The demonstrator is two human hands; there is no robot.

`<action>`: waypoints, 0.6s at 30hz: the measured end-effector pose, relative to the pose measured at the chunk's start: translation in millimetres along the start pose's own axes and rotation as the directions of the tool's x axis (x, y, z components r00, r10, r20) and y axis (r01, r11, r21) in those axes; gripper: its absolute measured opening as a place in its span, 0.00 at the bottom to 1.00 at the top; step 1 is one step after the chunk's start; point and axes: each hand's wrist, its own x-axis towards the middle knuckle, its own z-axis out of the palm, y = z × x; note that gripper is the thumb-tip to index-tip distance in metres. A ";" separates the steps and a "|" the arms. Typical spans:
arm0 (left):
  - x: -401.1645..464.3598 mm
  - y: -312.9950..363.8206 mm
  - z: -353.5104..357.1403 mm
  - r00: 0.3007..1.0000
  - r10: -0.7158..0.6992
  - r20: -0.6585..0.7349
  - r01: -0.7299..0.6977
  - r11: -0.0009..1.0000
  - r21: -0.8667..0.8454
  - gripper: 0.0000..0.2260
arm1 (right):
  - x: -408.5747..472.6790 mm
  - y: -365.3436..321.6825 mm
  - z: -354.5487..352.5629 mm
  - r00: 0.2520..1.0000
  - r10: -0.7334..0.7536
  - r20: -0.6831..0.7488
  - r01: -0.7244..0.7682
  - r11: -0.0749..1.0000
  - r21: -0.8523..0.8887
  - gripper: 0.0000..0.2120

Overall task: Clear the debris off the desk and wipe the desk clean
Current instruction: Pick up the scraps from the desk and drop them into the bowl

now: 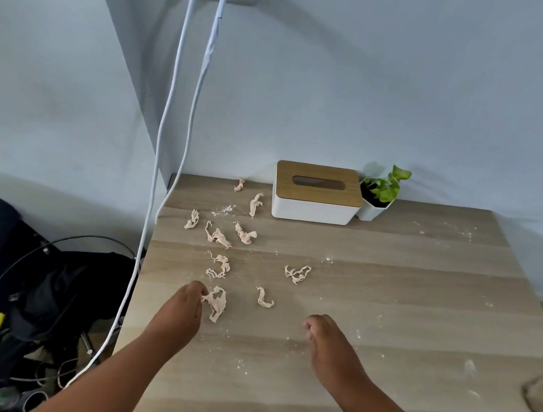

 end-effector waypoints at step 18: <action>5.7 3.9 20.3 0.994 -0.094 -0.060 0.101 0.986 0.133 0.17 | 90.3 18.7 -12.6 0.993 -0.085 -0.084 0.082 0.996 -0.044 0.06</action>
